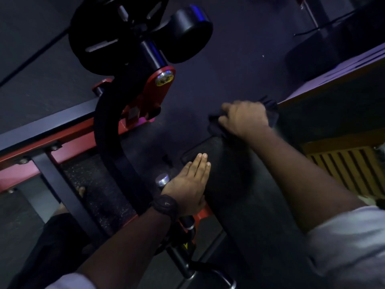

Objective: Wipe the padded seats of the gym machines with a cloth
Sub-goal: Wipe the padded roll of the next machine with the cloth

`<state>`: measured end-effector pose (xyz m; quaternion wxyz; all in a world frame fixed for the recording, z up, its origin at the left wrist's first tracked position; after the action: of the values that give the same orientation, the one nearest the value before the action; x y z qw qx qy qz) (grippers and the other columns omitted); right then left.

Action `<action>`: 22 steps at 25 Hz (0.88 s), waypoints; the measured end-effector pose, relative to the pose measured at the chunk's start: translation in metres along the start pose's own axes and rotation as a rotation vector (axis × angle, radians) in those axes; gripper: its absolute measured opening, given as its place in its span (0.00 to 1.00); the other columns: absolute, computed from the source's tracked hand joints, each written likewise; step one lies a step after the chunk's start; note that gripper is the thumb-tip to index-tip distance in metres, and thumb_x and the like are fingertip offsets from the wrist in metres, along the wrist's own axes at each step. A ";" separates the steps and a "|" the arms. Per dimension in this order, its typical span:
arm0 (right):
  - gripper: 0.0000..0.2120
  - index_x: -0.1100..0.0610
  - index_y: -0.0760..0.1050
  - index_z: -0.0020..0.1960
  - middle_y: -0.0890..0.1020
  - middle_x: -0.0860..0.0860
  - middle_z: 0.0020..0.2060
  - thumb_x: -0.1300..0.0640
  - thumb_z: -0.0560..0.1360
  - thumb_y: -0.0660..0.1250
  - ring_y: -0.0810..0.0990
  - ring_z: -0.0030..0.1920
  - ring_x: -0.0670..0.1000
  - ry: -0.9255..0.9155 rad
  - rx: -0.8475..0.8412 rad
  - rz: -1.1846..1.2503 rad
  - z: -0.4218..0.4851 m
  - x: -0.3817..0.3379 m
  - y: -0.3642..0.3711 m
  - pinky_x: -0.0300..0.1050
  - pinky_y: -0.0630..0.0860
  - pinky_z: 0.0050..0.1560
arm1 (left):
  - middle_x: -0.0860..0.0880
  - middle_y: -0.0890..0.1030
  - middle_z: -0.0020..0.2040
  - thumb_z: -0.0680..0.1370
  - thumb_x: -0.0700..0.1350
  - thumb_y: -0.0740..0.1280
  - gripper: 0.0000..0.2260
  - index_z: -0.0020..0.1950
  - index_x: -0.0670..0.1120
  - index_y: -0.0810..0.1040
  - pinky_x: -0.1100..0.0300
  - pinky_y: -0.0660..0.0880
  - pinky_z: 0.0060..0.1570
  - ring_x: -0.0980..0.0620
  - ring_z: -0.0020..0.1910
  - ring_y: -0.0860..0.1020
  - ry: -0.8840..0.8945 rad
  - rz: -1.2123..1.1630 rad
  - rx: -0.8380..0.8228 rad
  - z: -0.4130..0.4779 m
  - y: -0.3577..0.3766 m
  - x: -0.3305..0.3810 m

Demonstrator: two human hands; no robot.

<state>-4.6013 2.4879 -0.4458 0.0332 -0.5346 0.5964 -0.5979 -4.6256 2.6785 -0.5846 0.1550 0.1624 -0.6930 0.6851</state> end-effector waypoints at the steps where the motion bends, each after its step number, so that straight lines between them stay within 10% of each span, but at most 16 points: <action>1: 0.17 0.50 0.77 0.63 0.81 0.55 0.59 0.45 0.80 0.57 0.80 0.59 0.58 0.003 0.003 -0.011 -0.001 -0.009 0.001 0.52 0.71 0.57 | 0.31 0.54 0.80 0.74 0.56 0.56 0.41 0.80 0.33 0.56 0.43 0.59 0.77 0.35 0.80 0.54 0.004 -0.011 -0.004 -0.001 0.000 0.001; 17: 0.19 0.46 0.75 0.67 0.80 0.52 0.62 0.43 0.82 0.53 0.78 0.61 0.56 -0.352 -0.065 -0.053 -0.027 -0.101 0.021 0.52 0.68 0.58 | 0.38 0.78 0.63 0.72 0.58 0.64 0.30 0.67 0.39 0.76 0.47 0.68 0.68 0.38 0.63 0.74 0.070 0.012 -0.059 -0.003 -0.012 0.003; 22: 0.20 0.44 0.73 0.70 0.78 0.51 0.66 0.42 0.82 0.54 0.78 0.64 0.56 -0.272 -0.107 -0.030 0.006 -0.065 0.009 0.51 0.69 0.53 | 0.34 0.70 0.73 0.70 0.58 0.59 0.41 0.77 0.34 0.65 0.46 0.67 0.73 0.36 0.73 0.69 -0.012 0.047 0.002 -0.003 -0.003 0.001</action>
<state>-4.5751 2.5254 -0.4932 0.0761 -0.6205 0.6092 -0.4879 -4.6253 2.6817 -0.5813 0.1347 0.1504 -0.6968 0.6882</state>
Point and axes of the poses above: each hand's wrist, its own z-axis towards the middle knuckle, its own y-axis out of the palm, x = y × z, the point moved 1 cm from there along z, towards the middle knuckle
